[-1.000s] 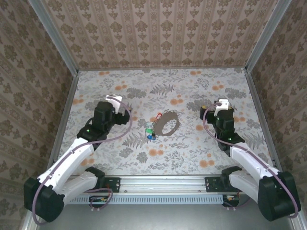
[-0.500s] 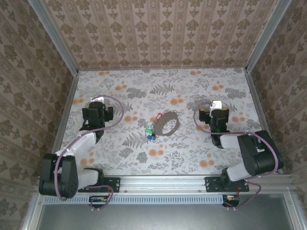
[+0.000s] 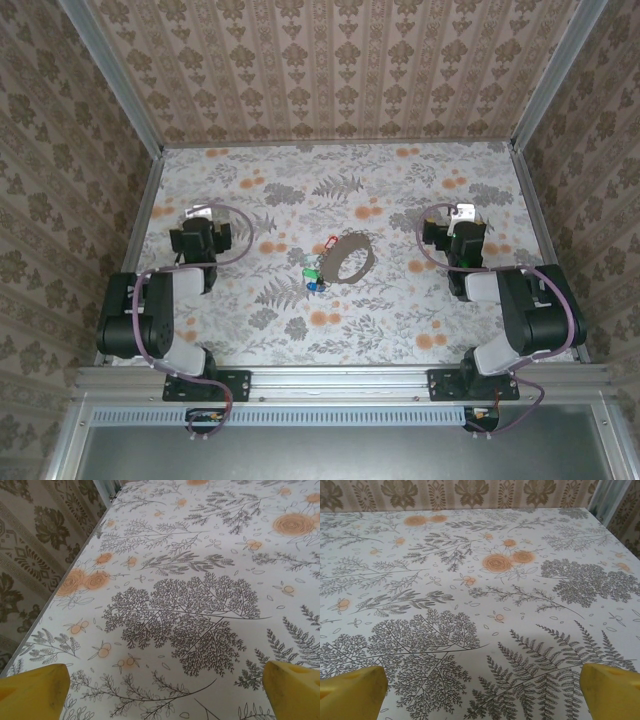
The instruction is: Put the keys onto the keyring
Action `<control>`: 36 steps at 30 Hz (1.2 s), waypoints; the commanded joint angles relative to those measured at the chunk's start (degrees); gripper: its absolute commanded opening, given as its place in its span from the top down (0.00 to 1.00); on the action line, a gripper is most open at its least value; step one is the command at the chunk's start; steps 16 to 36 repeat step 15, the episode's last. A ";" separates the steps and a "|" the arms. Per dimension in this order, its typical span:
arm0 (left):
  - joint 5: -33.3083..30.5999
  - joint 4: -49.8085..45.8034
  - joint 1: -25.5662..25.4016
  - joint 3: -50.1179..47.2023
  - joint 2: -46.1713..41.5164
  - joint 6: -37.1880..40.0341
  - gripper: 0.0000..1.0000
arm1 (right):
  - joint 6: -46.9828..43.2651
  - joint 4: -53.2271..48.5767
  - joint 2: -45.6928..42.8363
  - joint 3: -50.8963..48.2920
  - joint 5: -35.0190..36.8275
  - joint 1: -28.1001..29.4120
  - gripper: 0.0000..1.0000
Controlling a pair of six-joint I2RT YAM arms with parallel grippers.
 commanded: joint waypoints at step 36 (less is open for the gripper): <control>0.53 2.61 -0.84 0.40 -0.29 0.13 0.00 | 0.99 2.60 0.02 -0.50 -3.09 -0.30 0.00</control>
